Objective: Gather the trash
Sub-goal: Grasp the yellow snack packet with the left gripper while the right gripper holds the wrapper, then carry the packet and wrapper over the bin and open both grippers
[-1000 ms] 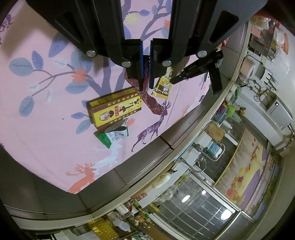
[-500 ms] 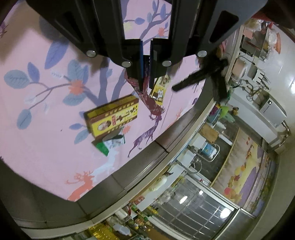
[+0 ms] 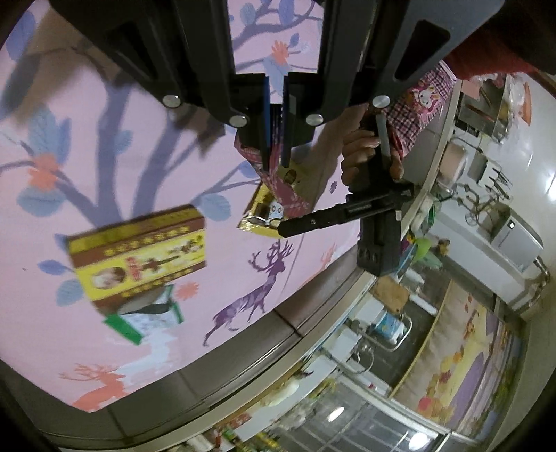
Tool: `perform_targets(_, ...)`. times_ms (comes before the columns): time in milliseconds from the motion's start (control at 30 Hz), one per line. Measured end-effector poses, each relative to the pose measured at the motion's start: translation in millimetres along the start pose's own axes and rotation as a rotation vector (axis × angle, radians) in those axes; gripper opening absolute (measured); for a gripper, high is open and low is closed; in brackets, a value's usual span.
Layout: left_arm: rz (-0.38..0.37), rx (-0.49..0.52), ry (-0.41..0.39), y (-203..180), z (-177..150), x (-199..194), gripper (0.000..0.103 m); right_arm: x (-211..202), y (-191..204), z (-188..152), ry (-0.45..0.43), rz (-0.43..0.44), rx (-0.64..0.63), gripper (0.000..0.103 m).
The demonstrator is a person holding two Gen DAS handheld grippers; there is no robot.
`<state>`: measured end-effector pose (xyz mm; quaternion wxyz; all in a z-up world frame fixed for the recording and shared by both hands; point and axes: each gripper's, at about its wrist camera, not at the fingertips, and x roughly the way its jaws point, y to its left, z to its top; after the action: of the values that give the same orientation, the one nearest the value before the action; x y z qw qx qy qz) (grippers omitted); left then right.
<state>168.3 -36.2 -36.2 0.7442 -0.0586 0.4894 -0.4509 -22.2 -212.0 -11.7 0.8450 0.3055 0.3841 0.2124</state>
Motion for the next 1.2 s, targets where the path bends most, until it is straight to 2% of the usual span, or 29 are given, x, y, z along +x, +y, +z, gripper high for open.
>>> perform_targets(133, -0.117, -0.042, 0.012, -2.4, -12.2, 4.2, 0.058, 21.3, 2.3, 4.5, 0.032, 0.001, -0.006, 0.002)
perform_targets(267, -0.205, -0.077, 0.017, -10.8, -29.3, 9.3, 0.051, 33.5, -2.8, 5.3, 0.052, -0.011, 0.014, 0.002)
perform_targets(367, -0.250, -0.099, 0.009, -17.8, -40.6, 10.0, 0.050, 36.6, -11.9, 2.5, 0.058, -0.031, 0.040, 0.002)
perform_targets(533, -0.300, -0.129, 0.006, -35.5, -58.3, 16.0, 0.047, 31.3, -41.8, -3.8, 0.045, -0.002, 0.159, 0.002)
perform_targets(633, -0.280, -0.116, 0.035, -54.2, -68.9, 26.6, 0.023, 25.3, -52.7, -8.6, 0.037, 0.005, 0.194, 0.002)
perform_targets(667, -0.252, -0.103, 0.038, -60.6, -71.3, 30.2, 0.002, 21.8, -56.9, -11.4, 0.033, 0.018, 0.211, 0.002)
perform_targets(733, -0.189, -0.087, 0.044, -69.4, -73.8, 34.6, 0.000, 12.5, -60.4, -14.8, 0.022, 0.034, 0.220, 0.002)
perform_targets(867, -0.157, -0.062, 0.018, -90.3, -69.2, 26.2, 0.000, -21.4, -65.3, -21.8, -0.035, 0.050, 0.208, 0.002)
perform_targets(1033, -0.183, 0.026, -0.020, -141.9, -44.1, 16.0, 0.000, -90.8, -93.5, -21.9, -0.197, 0.047, 0.232, 0.002)
perform_targets(1133, -0.212, 0.112, 0.007, -188.0, -19.9, 36.1, 0.000, -144.5, -124.1, -21.2, -0.330, 0.014, 0.270, 0.002)
perform_targets(1200, -0.237, 0.188, 0.042, -233.0, 3.9, 65.5, 0.000, -181.0, -145.4, -19.9, -0.416, -0.029, 0.290, 0.002)
